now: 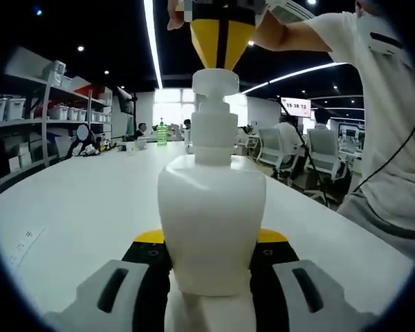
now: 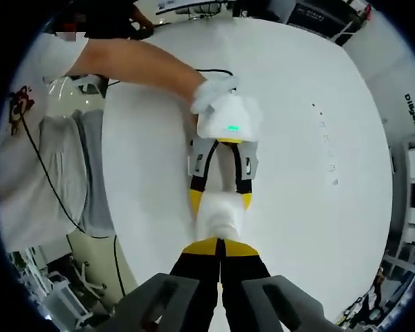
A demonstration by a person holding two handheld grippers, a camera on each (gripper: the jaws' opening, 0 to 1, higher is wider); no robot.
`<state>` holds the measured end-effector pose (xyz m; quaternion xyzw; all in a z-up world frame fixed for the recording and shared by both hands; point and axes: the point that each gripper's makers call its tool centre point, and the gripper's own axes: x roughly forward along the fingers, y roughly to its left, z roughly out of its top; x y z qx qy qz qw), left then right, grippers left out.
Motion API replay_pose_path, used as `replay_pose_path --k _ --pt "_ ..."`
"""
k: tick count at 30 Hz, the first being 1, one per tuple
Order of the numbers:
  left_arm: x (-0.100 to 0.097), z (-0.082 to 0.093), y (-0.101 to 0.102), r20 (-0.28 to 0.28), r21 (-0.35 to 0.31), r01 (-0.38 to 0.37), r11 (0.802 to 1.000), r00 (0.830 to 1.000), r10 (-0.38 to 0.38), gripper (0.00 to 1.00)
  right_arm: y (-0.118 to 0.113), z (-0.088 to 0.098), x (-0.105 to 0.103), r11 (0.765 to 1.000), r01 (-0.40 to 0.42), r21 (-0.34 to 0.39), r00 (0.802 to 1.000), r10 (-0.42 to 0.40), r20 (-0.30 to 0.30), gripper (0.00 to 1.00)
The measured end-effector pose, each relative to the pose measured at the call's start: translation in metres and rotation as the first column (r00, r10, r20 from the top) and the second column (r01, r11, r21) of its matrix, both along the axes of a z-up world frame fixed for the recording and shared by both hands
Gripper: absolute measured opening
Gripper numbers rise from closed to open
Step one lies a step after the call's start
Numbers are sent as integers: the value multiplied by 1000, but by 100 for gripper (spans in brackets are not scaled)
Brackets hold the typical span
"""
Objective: Hold the bottle steady, press the pump all the way down and release, and repeat the specified number of times to dispense into the cup
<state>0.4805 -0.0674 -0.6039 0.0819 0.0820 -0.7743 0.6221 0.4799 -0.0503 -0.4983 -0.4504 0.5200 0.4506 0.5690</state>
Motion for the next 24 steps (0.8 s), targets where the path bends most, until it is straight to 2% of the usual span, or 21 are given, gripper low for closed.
replay_pose_path --k 3,5,6,8,20,24 --pt "1 0 -1 -2 -2 -2 1000 1000 2 43 -1 3 0 1000 -23 10 1000 22 22 0" --pt "1 0 -1 -3 -4 -4 1000 1000 4 43 -3 4 4 1000 4 22 1000 -4 20 0" --pt "1 0 -1 -4 -1 -7 1000 1000 7 43 6 6 4 994 -63 94 998 62 12 0" --pt "2 0 -1 -6 0 -7 1000 1000 7 43 -2 12 2 998 -32 53 999 32 12 0" --pt "2 -2 -2 -7 6 -8 1000 1000 8 43 1 10 2 997 -70 21 998 70 -1 0" --pt "1 -2 -2 -7 6 -8 1000 1000 8 43 2 8 1 998 -69 -10 998 69 -6 0"
